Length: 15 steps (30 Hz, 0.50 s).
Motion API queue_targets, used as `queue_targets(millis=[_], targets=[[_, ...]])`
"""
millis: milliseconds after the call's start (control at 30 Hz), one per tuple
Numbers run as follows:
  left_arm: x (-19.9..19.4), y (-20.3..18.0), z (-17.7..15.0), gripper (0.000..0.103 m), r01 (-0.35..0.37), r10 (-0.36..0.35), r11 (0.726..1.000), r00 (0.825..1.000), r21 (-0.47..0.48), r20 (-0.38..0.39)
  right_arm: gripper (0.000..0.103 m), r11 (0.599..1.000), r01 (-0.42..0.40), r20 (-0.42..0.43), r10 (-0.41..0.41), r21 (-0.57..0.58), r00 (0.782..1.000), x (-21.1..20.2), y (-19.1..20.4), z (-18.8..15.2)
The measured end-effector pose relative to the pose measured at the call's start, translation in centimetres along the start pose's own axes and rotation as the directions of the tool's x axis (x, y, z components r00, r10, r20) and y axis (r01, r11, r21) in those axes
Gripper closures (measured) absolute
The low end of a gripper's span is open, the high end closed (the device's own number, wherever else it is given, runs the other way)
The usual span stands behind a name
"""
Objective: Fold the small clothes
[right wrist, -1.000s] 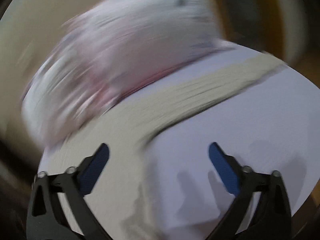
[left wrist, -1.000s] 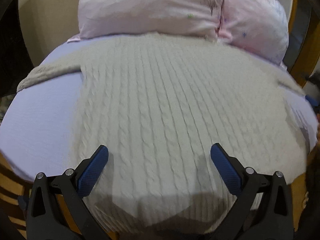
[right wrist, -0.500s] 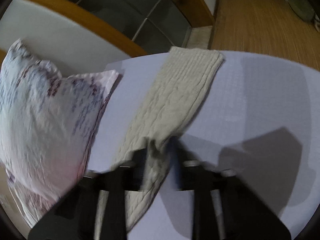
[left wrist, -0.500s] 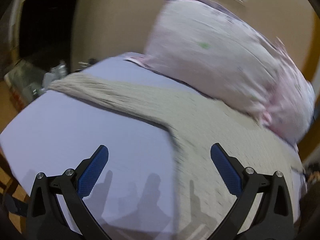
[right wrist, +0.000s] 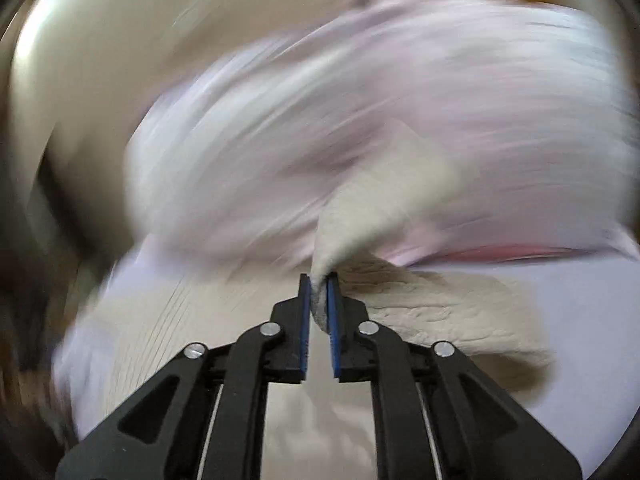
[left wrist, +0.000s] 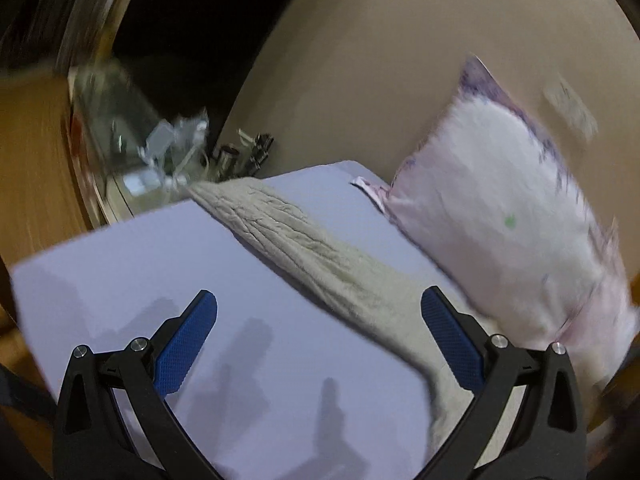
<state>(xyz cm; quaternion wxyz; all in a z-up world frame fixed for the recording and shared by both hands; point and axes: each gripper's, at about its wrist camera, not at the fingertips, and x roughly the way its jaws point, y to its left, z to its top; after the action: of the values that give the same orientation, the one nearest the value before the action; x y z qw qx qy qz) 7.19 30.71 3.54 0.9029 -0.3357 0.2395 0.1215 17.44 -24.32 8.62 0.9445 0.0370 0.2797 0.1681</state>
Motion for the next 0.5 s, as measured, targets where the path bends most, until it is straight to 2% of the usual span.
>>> queue_targets(millis=[33, 67, 100, 133, 167, 300, 367, 500], targets=[[0.3, 0.5, 0.3, 0.001, 0.007, -0.008, 0.999, 1.0, -0.044, -0.009, 0.085, 0.994, -0.068, -0.089, 0.061, -0.08, 0.994, 2.6, 3.6, -1.2], [0.7, 1.0, 0.6, 0.001, 0.024, -0.026, 0.995, 0.999, -0.097, -0.02, 0.071, 0.989, -0.09, -0.113, 0.076, -0.119, 0.991, 3.5, 5.1, -1.9], [1.1, 1.5, 0.9, 0.002, 0.036, -0.04, 0.99, 0.999, -0.136, -0.026, 0.062, 0.984, -0.096, -0.107, 0.081, -0.148, 0.991, 4.0, 6.2, -2.4], [1.4, 1.7, 1.1, 0.005, 0.041, -0.046, 0.987, 0.999, -0.153, -0.029, 0.045, 0.982, -0.099, -0.074, 0.088, -0.161, 0.993, 3.9, 6.7, -2.8], [1.8, 2.0, 1.4, 0.007, 0.049, -0.055, 0.985, 0.998, -0.168, -0.033, 0.035, 0.981, -0.117, -0.028, 0.114, -0.155, 0.993, 3.8, 6.7, -3.1], [4.2, 3.0, 2.4, 0.022, 0.044, -0.064, 0.975, 0.995, -0.218, -0.082, 0.031, 0.967, -0.248, 0.075, 0.251, -0.052, 0.965, 3.0, 3.8, -3.7], [5.5, 3.9, 3.0, 0.026, 0.025, -0.057, 0.962, 0.992, -0.271, -0.11, 0.028, 0.965, -0.261, 0.106, 0.258, 0.009, 0.96, 2.3, 2.8, -4.4], [6.9, 5.2, 4.2, 0.035, -0.034, -0.006, 0.944, 0.992, -0.328, -0.122, 0.028, 0.952, -0.284, 0.097, 0.273, 0.117, 0.957, 2.1, 1.1, -5.0]])
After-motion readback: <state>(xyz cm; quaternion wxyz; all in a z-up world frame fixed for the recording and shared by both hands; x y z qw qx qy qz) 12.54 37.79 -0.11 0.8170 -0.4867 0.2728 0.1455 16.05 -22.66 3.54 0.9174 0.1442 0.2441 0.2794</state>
